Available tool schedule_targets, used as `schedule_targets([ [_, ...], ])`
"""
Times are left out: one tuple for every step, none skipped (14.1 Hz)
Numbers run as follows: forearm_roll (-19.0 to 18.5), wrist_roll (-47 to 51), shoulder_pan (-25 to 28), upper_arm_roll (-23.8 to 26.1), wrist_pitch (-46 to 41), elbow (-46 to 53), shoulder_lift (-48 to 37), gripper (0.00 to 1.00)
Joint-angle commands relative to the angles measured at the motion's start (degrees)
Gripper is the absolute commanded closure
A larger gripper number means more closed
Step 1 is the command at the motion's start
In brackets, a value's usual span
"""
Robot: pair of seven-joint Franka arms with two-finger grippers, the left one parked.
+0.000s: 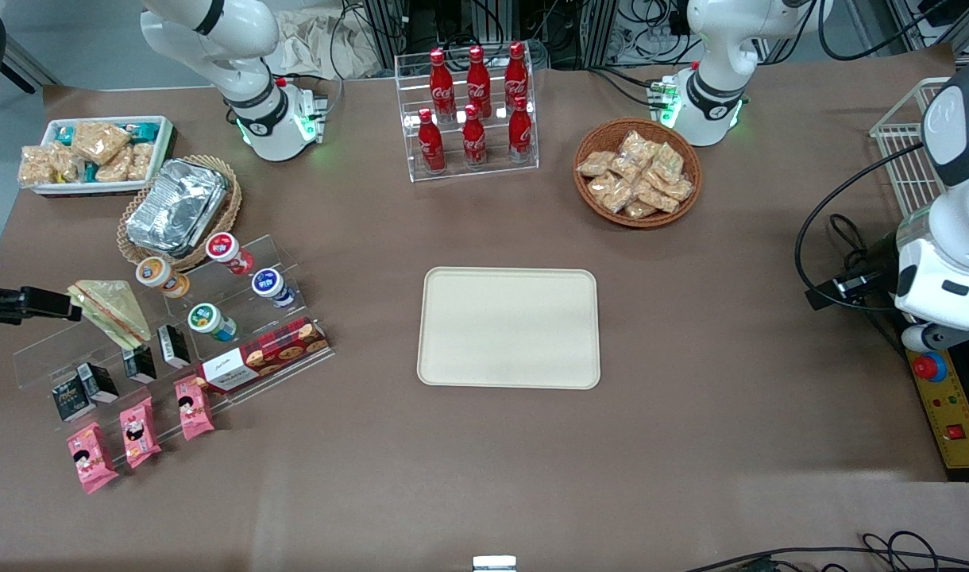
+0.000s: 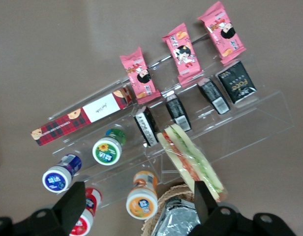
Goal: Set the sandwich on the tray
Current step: 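Lower the right gripper toward the wrapped sandwich in the acrylic rack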
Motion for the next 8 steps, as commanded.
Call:
schedule_targets([
  [-2.4,-8.0,0.4,0.0,-1.2,0.0,-0.2,0.02],
  [-2.5,-11.1,0.0,0.0,-1.3,-0.2,0.1,0.02],
  [-2.3,-11.7,-0.4,0.0,-1.3,-0.6,0.2,0.02],
  [-2.0,-11.4,-0.8,0.0,-1.3,-1.5,0.3,0.02],
  [-1.8,-11.3,-0.9,-0.1,-1.2,-2.8,0.1,0.02],
  [-1.8,-11.2,-0.9,-0.1,-1.2,-3.4,-0.3,0.02],
  [-1.7,-11.3,-1.0,-0.4,-1.1,-4.2,-0.9,0.02],
  [-1.7,-11.3,-1.7,-0.6,-0.4,-5.7,-1.8,0.02],
])
